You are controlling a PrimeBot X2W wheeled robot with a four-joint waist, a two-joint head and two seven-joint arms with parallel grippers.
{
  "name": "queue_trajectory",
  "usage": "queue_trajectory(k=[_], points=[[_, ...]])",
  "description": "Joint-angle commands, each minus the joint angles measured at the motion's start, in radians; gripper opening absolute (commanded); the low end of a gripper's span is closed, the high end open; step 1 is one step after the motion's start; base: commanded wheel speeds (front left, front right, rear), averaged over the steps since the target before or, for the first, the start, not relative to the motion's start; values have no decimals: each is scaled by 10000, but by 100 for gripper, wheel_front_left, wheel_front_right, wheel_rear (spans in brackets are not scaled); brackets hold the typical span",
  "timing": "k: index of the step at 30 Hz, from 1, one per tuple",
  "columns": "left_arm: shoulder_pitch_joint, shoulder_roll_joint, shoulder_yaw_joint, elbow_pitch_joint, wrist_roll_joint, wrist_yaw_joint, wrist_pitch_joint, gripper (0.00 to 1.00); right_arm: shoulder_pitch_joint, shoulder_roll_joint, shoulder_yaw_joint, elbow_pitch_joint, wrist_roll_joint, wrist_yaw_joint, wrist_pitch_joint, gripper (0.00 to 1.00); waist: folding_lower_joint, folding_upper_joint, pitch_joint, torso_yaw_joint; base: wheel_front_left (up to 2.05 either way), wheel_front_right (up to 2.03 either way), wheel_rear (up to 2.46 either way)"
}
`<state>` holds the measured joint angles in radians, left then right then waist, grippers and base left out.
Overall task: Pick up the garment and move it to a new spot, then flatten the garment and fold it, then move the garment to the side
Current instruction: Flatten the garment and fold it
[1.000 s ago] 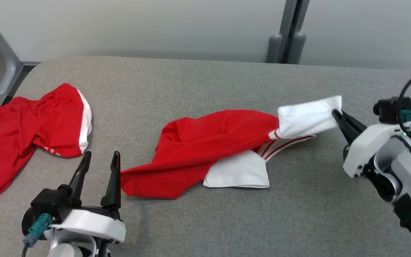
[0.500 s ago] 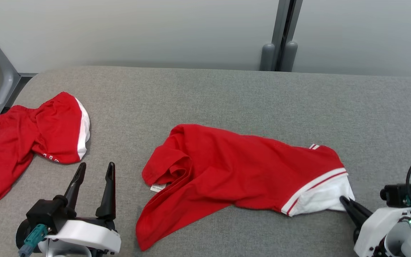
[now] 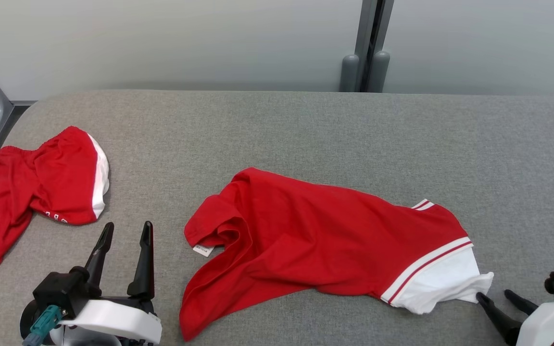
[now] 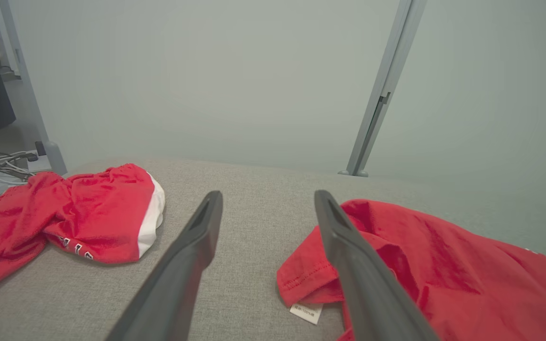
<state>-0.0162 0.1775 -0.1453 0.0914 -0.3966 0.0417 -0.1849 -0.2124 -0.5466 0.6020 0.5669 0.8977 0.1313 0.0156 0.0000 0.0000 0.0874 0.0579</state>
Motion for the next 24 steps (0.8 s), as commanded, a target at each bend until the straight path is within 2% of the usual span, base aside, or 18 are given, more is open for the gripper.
queue_trajectory(k=[1,6,12,18,20,24], points=[[82,51,38,-42,-14,63,-21,100,322,-67,-322,-199,-1,-6,111,100,0,0,1,-39,0,0,0],[191,46,49,-39,-86,122,-43,100,993,-140,-2250,-1405,-316,-3,-100,100,0,0,-104,-202,0,0,0],[307,100,67,-116,-124,207,4,100,1828,567,-4774,-2914,-1301,-3,-351,100,0,0,-335,-264,0,0,0],[288,42,72,-285,-200,286,3,100,2004,2362,-6844,-4275,-3268,-3,-996,100,0,0,-351,-230,0,0,0],[168,-64,48,-304,-268,299,-31,100,1859,3270,-7074,-4586,-3802,0,-1363,100,0,0,-316,-182,0,0,0],[-39,-132,-37,-261,-164,310,-208,100,1737,4164,-7232,-4958,-4760,-1,-2047,100,0,0,-323,-117,0,0,0]])
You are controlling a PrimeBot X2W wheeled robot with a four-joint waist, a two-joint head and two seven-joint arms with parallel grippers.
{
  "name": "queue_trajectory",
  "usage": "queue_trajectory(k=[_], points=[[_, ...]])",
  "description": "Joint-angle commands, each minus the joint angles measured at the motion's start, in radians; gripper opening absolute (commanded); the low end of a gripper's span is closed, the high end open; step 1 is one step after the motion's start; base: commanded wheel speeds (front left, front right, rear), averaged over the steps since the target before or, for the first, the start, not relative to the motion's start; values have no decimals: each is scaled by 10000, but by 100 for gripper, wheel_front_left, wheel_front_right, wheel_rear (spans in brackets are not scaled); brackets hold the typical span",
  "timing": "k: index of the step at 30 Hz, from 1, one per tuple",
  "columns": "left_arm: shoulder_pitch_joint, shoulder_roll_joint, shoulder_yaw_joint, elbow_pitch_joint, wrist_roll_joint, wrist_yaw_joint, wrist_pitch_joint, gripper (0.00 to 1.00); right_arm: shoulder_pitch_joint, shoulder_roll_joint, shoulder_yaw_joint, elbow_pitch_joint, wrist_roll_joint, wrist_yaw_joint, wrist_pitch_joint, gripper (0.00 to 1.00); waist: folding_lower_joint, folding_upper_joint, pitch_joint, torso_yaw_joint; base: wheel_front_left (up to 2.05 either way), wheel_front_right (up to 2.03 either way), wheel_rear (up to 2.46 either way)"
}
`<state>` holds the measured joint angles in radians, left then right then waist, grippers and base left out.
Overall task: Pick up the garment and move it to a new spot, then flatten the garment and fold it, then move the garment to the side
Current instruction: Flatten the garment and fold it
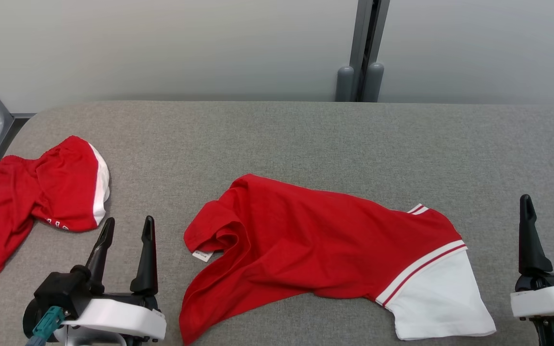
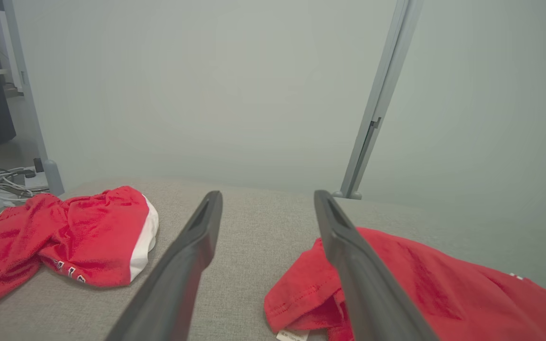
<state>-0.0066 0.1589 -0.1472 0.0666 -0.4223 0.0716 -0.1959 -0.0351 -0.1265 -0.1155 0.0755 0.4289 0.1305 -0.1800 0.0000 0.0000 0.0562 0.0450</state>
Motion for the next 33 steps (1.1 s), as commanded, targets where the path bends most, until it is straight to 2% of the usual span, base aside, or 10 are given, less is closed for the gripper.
queue_trajectory(k=[1,5,10,15,33], points=[[-194,142,-56,22,299,84,-145,100,-66,58,-62,-81,-276,7,-197,100,0,0,-22,15,0,0,0],[-266,62,-66,163,481,38,-467,100,-198,247,99,-168,-713,7,-466,100,0,0,-81,-3,0,0,0],[-27,-175,8,701,431,-100,-654,100,64,115,365,158,-1081,7,-601,100,0,0,-106,-56,0,0,0],[-253,-336,90,938,480,-247,-711,100,-115,343,497,442,-958,7,-688,100,0,0,-36,-80,0,0,0],[-290,-565,432,1181,636,-630,-672,100,-252,142,535,759,-905,7,-283,100,0,0,4,-90,0,0,0]])
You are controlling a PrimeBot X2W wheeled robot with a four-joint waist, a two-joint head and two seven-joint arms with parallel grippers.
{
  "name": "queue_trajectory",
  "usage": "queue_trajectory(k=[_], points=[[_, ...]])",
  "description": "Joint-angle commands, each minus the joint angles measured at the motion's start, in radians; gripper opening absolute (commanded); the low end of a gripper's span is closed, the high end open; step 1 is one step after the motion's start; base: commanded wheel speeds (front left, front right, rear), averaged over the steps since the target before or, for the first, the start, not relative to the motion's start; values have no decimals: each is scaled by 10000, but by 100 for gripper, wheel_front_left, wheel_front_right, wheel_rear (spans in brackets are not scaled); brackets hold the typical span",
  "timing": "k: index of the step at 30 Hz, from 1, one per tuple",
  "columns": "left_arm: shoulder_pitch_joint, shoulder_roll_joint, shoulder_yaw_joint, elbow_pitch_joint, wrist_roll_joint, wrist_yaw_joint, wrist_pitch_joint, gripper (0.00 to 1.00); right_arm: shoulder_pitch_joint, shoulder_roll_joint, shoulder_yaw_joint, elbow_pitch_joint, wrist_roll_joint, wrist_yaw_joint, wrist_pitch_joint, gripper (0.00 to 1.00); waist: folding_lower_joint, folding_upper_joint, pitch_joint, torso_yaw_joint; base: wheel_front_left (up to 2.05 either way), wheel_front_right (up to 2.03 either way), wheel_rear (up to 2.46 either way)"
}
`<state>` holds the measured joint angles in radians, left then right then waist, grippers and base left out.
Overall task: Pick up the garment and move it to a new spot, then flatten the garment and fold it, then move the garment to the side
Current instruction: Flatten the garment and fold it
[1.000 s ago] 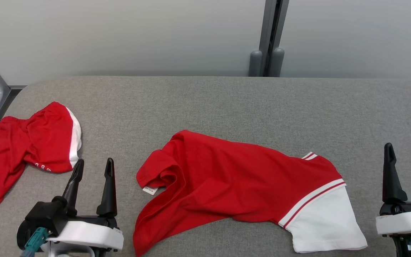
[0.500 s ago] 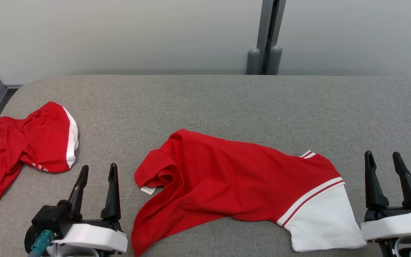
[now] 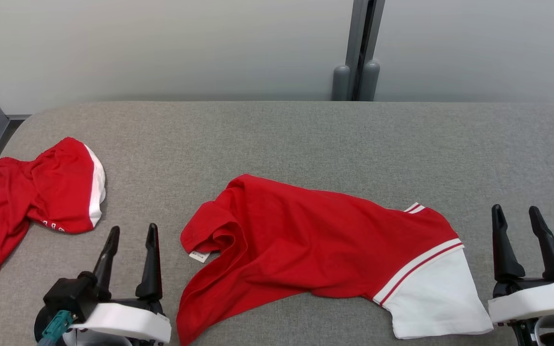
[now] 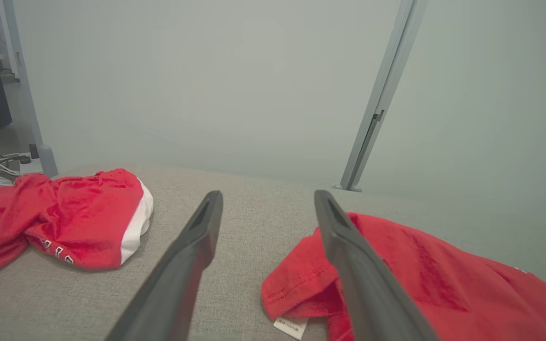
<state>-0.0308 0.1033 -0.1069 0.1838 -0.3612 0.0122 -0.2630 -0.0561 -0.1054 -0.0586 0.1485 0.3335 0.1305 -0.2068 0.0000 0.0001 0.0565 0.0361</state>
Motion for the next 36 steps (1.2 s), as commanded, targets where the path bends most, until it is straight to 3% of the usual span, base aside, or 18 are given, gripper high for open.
queue_trajectory(k=[1,11,16,19,27,36], points=[[3,-14,-3,101,-60,-62,107,100,-19,-88,11,-29,174,7,75,100,0,-1,1,-5,0,0,0],[588,364,-383,285,-397,-523,1220,100,492,-1056,427,-315,1103,7,2261,100,0,-1,207,-93,0,0,0],[1256,629,-680,-1,-841,-793,2636,100,793,-1524,485,-637,1946,7,3700,100,0,-1,448,-76,0,0,0],[1587,877,-916,-218,-885,-730,3826,100,1023,-1680,379,-769,2229,7,4467,100,0,-1,529,-19,0,0,0],[1463,809,-1189,-706,-1187,-617,4839,100,1307,-1318,53,-582,2521,7,6542,100,0,-1,686,146,0,0,0],[1453,940,-1470,-478,-1249,-645,5554,100,1293,-847,-364,-349,2203,7,7430,100,0,-1,853,179,0,0,0]])
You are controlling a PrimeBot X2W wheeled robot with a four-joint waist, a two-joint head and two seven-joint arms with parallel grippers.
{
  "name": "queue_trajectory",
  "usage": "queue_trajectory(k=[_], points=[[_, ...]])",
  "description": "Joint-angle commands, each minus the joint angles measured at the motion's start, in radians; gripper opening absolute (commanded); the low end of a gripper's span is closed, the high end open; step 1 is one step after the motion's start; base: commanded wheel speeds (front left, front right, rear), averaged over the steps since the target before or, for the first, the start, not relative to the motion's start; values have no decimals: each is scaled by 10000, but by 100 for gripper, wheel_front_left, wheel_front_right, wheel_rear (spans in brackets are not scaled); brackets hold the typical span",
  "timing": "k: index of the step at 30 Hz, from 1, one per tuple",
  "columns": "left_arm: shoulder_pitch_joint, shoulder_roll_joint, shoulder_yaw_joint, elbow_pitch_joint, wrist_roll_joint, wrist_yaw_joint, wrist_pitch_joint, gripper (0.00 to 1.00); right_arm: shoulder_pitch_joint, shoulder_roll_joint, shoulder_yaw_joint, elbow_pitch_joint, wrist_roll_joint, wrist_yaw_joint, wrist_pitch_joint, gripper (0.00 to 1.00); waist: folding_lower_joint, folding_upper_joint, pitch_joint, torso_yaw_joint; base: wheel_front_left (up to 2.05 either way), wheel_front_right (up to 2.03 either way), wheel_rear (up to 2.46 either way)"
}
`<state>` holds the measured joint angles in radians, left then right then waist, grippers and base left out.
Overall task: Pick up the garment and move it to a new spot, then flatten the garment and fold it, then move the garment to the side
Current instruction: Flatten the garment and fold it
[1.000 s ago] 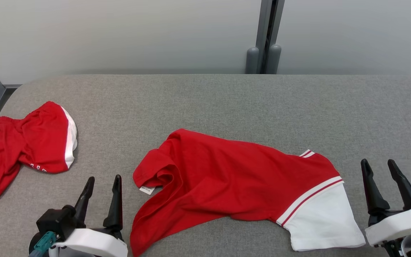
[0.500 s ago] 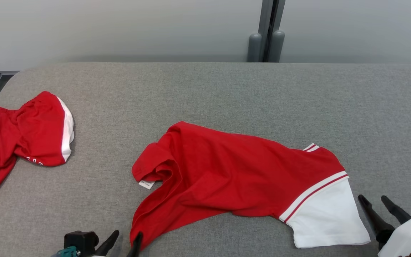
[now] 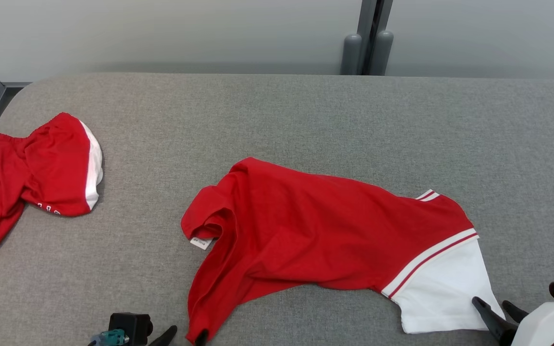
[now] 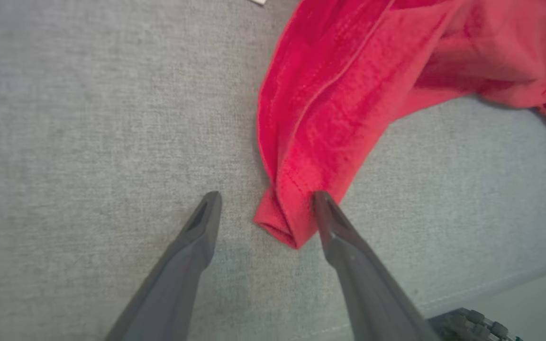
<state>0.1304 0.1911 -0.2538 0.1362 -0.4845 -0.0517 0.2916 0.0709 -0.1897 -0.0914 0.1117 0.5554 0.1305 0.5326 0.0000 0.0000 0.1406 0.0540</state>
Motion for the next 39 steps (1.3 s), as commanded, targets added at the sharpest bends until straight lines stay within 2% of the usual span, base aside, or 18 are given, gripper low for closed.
queue_trajectory(k=[1,5,8,14,24,25,26,27,28,29,30,39], points=[[-152,56,-32,2,-52,-17,82,100,31,46,-62,39,-42,7,127,100,0,0,31,-1,0,0,0],[-1,168,-210,-433,-138,-181,223,100,71,176,2,-27,58,7,345,100,0,0,134,15,0,0,0],[151,379,-305,-706,-29,-208,405,100,143,206,-28,-30,94,7,434,100,0,0,172,55,0,0,0],[168,406,-486,-814,-222,-192,952,100,187,293,-51,128,3,7,620,100,0,0,171,88,0,0,0],[-165,329,-546,-551,-173,-160,647,100,165,475,332,436,130,5,960,100,0,0,235,35,0,0,0],[-192,336,-541,-542,-178,-159,621,96,169,481,370,445,164,5,940,100,0,0,239,36,0,0,0],[-197,339,-545,-531,-194,-157,601,75,170,474,419,449,198,7,931,95,0,0,242,38,0,0,0],[-209,337,-553,-518,-206,-160,594,47,164,457,468,445,232,7,914,65,0,0,243,41,0,0,0],[-210,341,-555,-511,-226,-166,599,32,152,441,524,433,281,8,881,34,0,0,239,41,0,0,0],[-215,346,-560,-505,-247,-174,583,13,138,398,585,397,300,16,828,11,0,0,235,43,0,0,0],[-218,346,-557,-521,-259,-187,536,0,122,334,641,366,303,16,760,0,0,0,225,47,0,0,0],[-229,386,-382,-901,-454,-225,306,0,-51,-22,725,13,738,14,49,0,0,0,129,86,0,0,0]])
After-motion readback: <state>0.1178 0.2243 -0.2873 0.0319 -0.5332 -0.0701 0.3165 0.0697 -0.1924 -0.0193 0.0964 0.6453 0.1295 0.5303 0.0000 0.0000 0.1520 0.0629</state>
